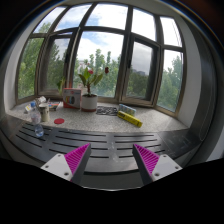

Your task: Pour water

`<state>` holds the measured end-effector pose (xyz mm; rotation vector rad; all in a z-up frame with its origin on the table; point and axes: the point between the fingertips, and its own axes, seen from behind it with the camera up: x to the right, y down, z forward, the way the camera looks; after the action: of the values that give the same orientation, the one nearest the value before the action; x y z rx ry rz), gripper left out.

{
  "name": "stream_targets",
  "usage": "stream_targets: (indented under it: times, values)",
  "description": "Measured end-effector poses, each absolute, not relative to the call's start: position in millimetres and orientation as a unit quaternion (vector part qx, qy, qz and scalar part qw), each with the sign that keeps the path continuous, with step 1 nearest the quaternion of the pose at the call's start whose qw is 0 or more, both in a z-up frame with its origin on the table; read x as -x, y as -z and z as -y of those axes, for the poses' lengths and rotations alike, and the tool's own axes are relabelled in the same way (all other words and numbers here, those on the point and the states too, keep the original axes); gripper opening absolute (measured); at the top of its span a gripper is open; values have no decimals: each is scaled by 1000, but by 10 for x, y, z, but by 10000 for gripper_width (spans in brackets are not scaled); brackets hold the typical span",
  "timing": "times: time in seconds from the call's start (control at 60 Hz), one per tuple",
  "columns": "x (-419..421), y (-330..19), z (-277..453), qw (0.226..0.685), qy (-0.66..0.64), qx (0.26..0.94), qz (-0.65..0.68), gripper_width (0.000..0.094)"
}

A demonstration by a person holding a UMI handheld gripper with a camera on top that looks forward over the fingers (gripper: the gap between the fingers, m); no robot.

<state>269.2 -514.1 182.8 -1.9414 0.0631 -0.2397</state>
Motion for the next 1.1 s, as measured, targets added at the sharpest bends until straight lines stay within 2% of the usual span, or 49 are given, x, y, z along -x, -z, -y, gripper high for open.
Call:
stream_targets:
  times: [0.3, 0.567, 0.833, 0.917, 1.1]
  values:
    - [-2368, -1460, 5428, 543, 106, 833, -8, 853]
    - [-1018, -905, 5627, 538, 57, 841, 26, 855]
    - [642, -921, 4589, 570, 19, 820, 35, 856]
    - [988, -979, 4154, 587, 24, 808, 45, 855]
    - [1438, -867, 3273, 600, 34, 798, 49, 850]
